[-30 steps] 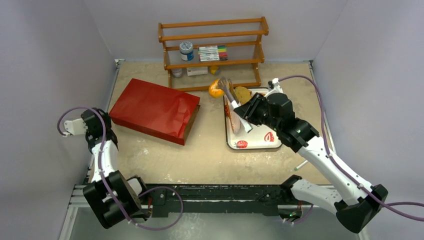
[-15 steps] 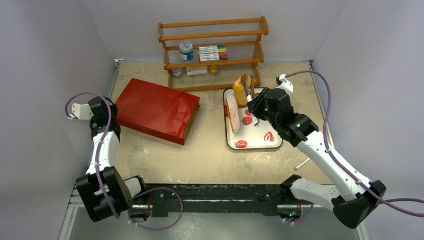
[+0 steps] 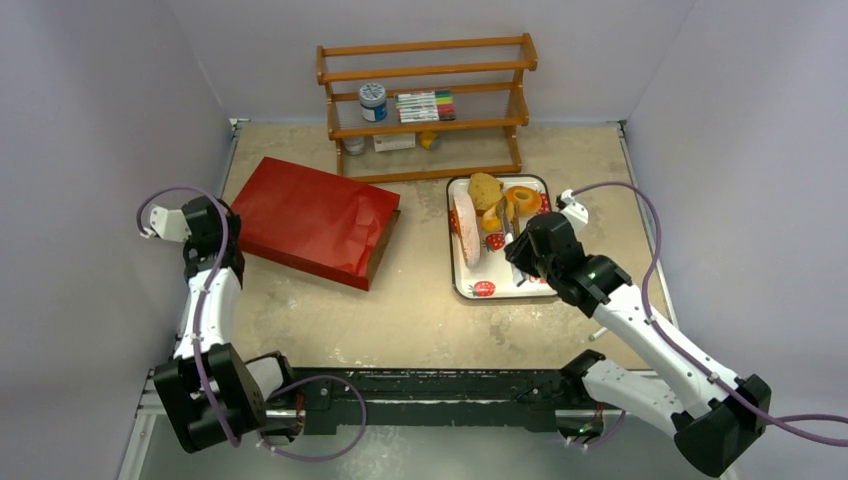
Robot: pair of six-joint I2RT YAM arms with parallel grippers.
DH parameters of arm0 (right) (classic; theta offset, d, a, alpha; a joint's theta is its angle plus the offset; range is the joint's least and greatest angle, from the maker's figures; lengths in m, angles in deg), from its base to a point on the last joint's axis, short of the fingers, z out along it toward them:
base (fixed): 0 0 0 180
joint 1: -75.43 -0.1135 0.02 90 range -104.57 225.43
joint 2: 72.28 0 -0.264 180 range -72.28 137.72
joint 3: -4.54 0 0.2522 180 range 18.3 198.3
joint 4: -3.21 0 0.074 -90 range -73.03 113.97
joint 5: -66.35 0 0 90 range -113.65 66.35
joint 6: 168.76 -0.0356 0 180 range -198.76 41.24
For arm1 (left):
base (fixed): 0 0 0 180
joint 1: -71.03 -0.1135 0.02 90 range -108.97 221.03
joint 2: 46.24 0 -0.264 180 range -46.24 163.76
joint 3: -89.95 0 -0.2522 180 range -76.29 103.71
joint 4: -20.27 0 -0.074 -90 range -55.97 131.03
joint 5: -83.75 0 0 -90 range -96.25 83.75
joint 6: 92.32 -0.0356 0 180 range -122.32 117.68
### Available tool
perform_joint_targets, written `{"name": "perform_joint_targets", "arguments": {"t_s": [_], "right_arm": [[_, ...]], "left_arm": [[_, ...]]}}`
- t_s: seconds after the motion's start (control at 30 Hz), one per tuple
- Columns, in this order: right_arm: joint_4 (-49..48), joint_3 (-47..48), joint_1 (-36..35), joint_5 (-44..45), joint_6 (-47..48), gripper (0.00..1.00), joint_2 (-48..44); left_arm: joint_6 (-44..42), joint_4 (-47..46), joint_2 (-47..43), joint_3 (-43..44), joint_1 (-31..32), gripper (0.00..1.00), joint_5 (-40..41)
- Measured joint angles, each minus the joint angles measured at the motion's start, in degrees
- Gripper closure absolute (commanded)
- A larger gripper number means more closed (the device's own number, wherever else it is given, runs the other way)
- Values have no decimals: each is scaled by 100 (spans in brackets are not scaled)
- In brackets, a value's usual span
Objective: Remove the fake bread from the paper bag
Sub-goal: Place the fake bread in the container.
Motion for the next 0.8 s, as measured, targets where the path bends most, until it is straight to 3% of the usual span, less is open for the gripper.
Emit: {"name": "perform_joint_targets", "arguments": {"t_s": [0.2, 0.63, 0.8], "right_arm": [[28, -603, 2, -131, -282, 92, -181], [-20, -1167, 4, -350, -831, 57, -636], [146, -1279, 4, -361, -1001, 53, -743]], "left_arm": [[-92, 48, -55, -120, 28, 76, 4], [-98, 142, -210, -262, 28, 75, 44], [-98, 142, -216, -262, 28, 75, 44]]}}
